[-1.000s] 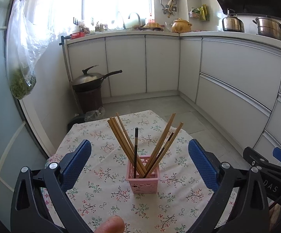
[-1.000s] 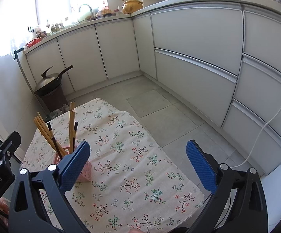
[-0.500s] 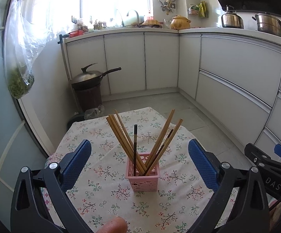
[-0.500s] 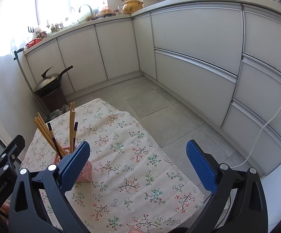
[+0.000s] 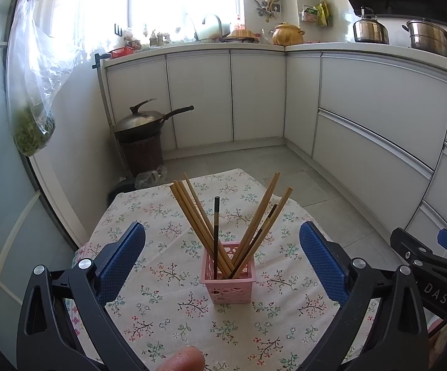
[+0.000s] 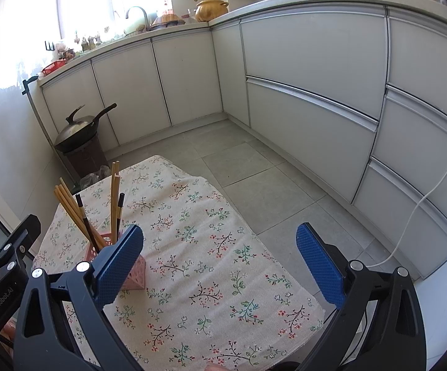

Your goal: Organize utensils

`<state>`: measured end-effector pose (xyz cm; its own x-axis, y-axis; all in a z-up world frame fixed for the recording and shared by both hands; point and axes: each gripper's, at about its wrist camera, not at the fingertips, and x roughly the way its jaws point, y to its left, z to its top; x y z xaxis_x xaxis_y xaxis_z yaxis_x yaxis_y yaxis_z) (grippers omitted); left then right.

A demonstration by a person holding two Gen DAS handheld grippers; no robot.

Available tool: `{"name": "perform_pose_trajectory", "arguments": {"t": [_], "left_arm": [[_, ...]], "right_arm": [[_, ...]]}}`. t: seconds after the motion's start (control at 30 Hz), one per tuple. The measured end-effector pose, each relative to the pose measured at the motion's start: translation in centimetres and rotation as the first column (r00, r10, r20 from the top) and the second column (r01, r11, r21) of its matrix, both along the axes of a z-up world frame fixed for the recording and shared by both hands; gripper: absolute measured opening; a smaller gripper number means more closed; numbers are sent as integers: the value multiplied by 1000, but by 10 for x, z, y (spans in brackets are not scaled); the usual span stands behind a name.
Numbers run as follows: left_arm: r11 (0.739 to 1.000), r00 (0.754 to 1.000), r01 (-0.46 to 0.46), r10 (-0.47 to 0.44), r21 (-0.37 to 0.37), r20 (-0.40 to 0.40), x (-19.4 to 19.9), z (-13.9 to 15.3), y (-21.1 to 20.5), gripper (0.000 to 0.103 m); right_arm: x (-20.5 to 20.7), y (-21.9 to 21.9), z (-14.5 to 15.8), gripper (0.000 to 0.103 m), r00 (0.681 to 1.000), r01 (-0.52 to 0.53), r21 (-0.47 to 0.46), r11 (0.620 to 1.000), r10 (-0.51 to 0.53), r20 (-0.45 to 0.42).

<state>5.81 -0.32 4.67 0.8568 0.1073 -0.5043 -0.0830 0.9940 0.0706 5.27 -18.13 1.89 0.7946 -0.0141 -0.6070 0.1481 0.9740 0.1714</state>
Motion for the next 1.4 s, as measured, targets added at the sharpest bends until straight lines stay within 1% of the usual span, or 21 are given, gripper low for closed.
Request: {"name": "perform_pose_trajectory", "arguments": {"t": [0.93, 1.4], "left_arm": [[1000, 1000, -8, 8, 22, -14, 2, -6, 3, 96], [1000, 1000, -4, 5, 16, -17, 2, -6, 4, 96]], "right_arm": [[-1, 3, -1, 96, 1000, -4, -4, 1000, 4, -3], [-1, 4, -2, 96, 1000, -8, -2, 1000, 8, -6]]}}
